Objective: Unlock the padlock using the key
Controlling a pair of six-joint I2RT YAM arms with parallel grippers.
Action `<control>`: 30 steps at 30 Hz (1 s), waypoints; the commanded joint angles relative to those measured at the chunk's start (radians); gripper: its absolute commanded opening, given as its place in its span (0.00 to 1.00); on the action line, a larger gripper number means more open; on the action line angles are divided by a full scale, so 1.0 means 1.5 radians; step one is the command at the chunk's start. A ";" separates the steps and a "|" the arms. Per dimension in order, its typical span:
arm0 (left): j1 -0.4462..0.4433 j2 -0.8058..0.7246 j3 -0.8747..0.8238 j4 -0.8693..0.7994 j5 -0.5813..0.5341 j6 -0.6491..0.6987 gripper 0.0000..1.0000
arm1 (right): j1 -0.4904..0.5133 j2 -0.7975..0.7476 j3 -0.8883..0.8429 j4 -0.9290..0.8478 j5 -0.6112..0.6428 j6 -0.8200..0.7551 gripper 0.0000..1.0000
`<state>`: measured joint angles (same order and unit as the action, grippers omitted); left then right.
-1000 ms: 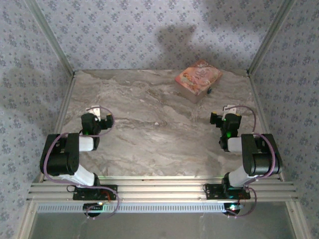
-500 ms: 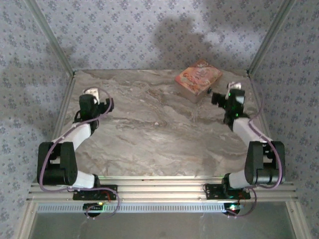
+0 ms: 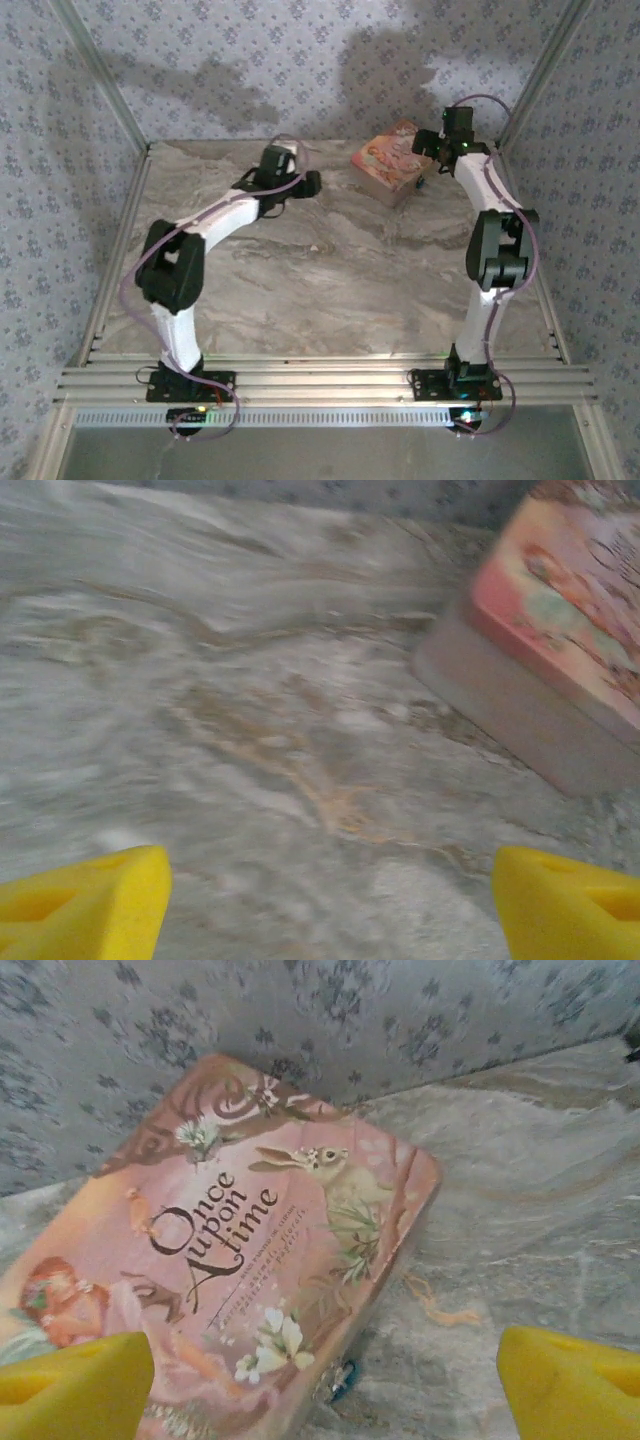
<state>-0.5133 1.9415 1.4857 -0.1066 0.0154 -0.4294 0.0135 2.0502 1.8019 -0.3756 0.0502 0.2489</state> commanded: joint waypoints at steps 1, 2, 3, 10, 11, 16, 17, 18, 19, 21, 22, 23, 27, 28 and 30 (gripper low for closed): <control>-0.030 0.084 0.105 -0.048 0.033 -0.034 0.83 | -0.006 0.084 0.126 -0.088 -0.039 0.023 0.87; -0.033 0.103 0.126 -0.050 0.040 -0.037 0.83 | -0.006 0.103 0.151 -0.097 -0.048 0.021 0.85; -0.034 0.122 0.147 -0.054 0.046 -0.040 0.83 | -0.005 0.123 0.178 -0.109 -0.055 0.017 0.80; -0.039 0.205 0.249 -0.084 0.067 -0.048 0.82 | 0.008 0.139 0.155 -0.140 -0.053 0.011 0.51; -0.039 0.211 0.255 -0.085 0.069 -0.049 0.82 | 0.008 0.136 0.140 -0.143 -0.057 0.011 0.48; -0.039 0.220 0.251 -0.092 0.074 -0.057 0.83 | 0.014 0.101 0.033 -0.131 -0.066 0.016 0.36; -0.039 0.217 0.245 -0.095 0.073 -0.058 0.83 | 0.016 0.092 0.011 -0.125 -0.069 0.018 0.36; -0.037 0.212 0.238 -0.097 0.073 -0.058 0.82 | 0.018 0.081 -0.013 -0.119 -0.070 0.020 0.35; -0.038 0.206 0.230 -0.100 0.072 -0.059 0.83 | 0.020 0.072 -0.033 -0.116 -0.071 0.022 0.34; -0.036 0.186 0.205 -0.100 0.071 -0.059 0.83 | 0.026 0.052 -0.070 -0.113 -0.074 0.023 0.32; -0.034 0.176 0.193 -0.097 0.070 -0.059 0.83 | 0.030 0.045 -0.083 -0.113 -0.074 0.022 0.32; -0.034 0.164 0.177 -0.091 0.068 -0.059 0.83 | 0.035 0.036 -0.098 -0.113 -0.073 0.022 0.31; -0.032 0.136 0.141 -0.079 0.074 -0.066 0.83 | 0.064 0.000 -0.153 -0.111 -0.084 0.028 0.29; -0.032 0.131 0.134 -0.077 0.077 -0.069 0.83 | 0.071 -0.007 -0.163 -0.110 -0.087 0.029 0.29; -0.032 0.122 0.118 -0.068 0.082 -0.076 0.83 | 0.092 -0.032 -0.196 -0.107 -0.097 0.037 0.29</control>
<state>-0.5671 2.2017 1.6867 -0.2287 0.1146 -0.5220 0.0929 2.0212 1.5932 -0.4225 -0.0395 0.2852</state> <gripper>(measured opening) 0.826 0.296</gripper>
